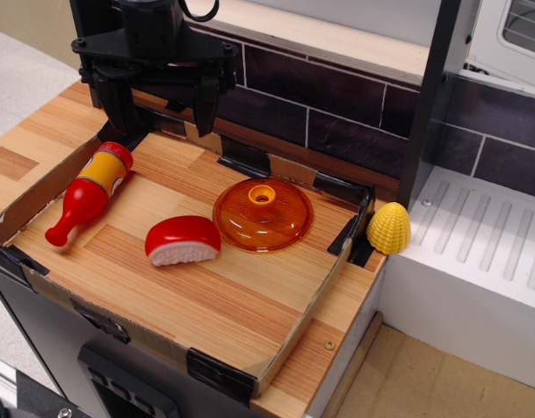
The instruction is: Upright hot sauce bottle
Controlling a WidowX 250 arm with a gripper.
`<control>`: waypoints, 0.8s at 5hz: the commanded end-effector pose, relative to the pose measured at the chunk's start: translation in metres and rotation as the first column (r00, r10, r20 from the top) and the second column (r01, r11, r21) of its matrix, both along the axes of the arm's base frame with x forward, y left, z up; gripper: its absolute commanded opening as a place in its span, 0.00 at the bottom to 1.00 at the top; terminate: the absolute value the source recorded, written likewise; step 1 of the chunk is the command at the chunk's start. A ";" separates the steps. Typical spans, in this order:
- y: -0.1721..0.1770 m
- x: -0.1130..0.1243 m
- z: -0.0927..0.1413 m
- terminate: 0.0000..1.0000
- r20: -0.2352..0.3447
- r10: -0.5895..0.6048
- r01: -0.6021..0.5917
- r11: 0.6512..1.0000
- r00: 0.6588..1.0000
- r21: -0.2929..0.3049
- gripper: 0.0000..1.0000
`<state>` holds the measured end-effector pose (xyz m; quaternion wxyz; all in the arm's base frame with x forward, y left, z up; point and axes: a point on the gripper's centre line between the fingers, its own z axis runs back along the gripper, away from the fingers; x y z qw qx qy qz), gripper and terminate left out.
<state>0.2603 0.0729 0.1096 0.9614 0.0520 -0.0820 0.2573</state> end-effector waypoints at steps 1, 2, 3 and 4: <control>0.000 0.000 0.000 0.00 0.000 0.000 0.000 1.000 1.000 0.000 1.00; 0.019 -0.024 0.010 0.00 0.016 -0.101 0.102 0.993 0.995 -0.061 1.00; 0.046 -0.038 0.013 0.00 0.015 -0.235 0.235 0.972 0.972 0.012 1.00; 0.069 -0.044 0.013 0.00 -0.006 -0.275 0.275 0.960 0.961 0.051 1.00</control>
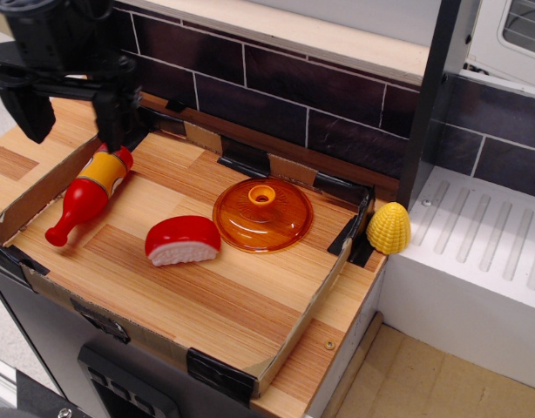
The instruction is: Upright hot sauce bottle
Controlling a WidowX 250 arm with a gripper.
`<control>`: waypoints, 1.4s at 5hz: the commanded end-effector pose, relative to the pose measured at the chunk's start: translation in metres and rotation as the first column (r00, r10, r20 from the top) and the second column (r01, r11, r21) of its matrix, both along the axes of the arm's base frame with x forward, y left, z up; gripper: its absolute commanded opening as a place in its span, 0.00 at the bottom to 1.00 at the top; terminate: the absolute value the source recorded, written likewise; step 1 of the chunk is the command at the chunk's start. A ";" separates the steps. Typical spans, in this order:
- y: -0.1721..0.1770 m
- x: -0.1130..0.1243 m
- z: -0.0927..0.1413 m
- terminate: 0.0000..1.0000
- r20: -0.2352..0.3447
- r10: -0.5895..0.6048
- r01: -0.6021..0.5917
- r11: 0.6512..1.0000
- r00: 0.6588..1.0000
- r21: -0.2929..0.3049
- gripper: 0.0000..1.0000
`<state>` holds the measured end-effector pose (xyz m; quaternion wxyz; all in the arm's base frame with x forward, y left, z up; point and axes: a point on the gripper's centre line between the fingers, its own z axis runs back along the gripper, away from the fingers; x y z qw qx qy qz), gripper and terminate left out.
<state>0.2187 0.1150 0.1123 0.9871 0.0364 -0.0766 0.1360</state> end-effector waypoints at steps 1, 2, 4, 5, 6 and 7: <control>0.041 -0.010 0.000 0.00 0.022 -0.054 0.051 0.993 0.998 0.102 1.00; 0.046 -0.018 -0.016 0.00 0.030 -0.062 0.058 0.991 0.998 0.121 1.00; 0.048 -0.022 -0.050 0.00 -0.004 -0.065 0.065 0.986 0.998 0.155 1.00; 0.051 -0.017 -0.066 0.00 -0.033 -0.052 0.057 0.985 0.998 0.161 1.00; 0.051 -0.014 -0.076 0.00 -0.026 -0.073 0.076 0.986 0.997 0.145 1.00; 0.052 -0.014 -0.079 0.00 0.017 -0.083 0.082 0.994 0.996 0.068 1.00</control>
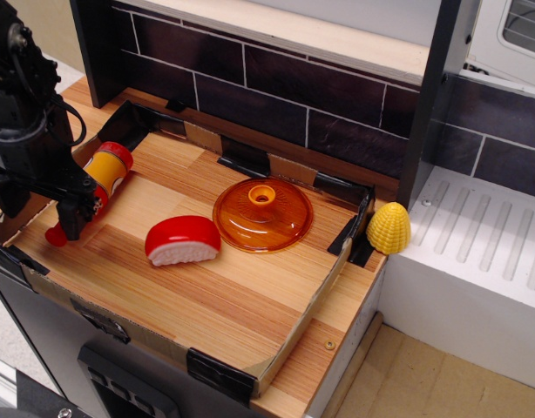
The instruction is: Upright hot sauce bottle
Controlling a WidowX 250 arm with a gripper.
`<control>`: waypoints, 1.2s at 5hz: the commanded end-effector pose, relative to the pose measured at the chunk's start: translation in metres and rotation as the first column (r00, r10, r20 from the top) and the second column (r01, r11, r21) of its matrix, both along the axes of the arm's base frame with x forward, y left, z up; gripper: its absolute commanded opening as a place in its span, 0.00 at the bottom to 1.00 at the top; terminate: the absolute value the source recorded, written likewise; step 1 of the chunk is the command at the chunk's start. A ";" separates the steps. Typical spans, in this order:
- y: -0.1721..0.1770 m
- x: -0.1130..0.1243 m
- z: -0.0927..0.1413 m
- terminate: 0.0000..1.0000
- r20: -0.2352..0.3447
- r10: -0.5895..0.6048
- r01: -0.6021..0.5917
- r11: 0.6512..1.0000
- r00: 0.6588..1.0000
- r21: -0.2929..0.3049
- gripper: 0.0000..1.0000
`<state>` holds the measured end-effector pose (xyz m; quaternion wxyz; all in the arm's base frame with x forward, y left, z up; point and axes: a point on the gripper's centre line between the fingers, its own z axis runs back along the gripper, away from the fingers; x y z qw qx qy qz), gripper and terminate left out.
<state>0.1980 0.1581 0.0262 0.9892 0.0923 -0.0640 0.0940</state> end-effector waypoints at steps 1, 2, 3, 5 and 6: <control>0.009 0.008 0.005 0.00 0.078 0.002 0.003 0.998 0.997 -0.056 1.00; 0.009 0.009 0.000 0.00 0.068 0.014 -0.011 0.999 0.998 -0.039 1.00; 0.008 0.010 -0.007 0.00 0.053 0.047 -0.046 0.999 0.997 -0.023 1.00; 0.009 0.006 -0.004 0.00 0.030 0.050 -0.048 0.998 0.998 -0.040 0.00; 0.008 0.004 0.005 0.00 -0.014 0.066 -0.066 0.997 0.998 -0.044 0.00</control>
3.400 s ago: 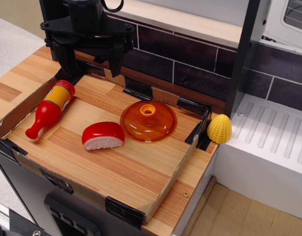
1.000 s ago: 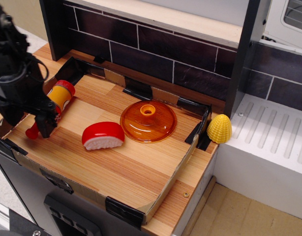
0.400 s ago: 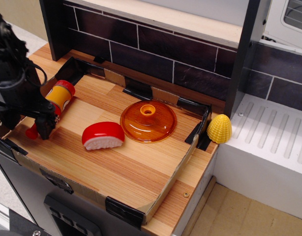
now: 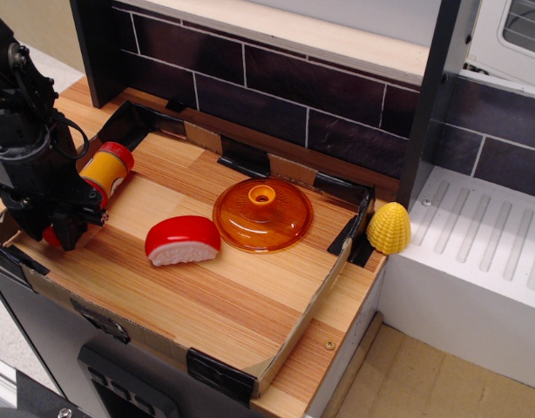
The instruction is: Upright hot sauce bottle
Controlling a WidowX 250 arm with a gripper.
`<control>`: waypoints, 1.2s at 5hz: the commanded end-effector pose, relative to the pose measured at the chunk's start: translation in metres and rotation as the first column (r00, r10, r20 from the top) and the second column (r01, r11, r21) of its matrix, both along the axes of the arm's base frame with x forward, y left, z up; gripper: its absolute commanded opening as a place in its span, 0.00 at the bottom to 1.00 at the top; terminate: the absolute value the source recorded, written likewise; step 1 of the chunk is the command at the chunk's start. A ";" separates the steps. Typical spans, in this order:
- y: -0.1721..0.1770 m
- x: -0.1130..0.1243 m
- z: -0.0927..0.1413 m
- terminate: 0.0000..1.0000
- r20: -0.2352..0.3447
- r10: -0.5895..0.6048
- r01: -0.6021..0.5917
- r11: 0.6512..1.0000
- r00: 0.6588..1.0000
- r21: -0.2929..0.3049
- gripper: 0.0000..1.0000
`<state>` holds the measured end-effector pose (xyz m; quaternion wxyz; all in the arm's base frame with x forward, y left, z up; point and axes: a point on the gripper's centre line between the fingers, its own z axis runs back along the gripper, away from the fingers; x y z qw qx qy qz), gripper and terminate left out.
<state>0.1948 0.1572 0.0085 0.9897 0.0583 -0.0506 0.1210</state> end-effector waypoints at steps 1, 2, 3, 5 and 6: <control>0.005 0.006 0.033 0.00 -0.030 0.061 -0.060 0.998 0.998 0.027 0.00; -0.002 0.004 0.046 0.00 -0.087 0.107 -0.106 0.994 0.990 0.016 0.00; -0.009 0.005 0.061 0.00 -0.225 0.186 -0.179 0.983 0.957 0.050 0.00; -0.018 0.002 0.075 0.00 -0.461 0.265 -0.278 0.960 0.847 0.042 0.00; -0.021 0.004 0.073 0.00 -0.586 0.283 -0.325 0.945 0.759 0.035 0.00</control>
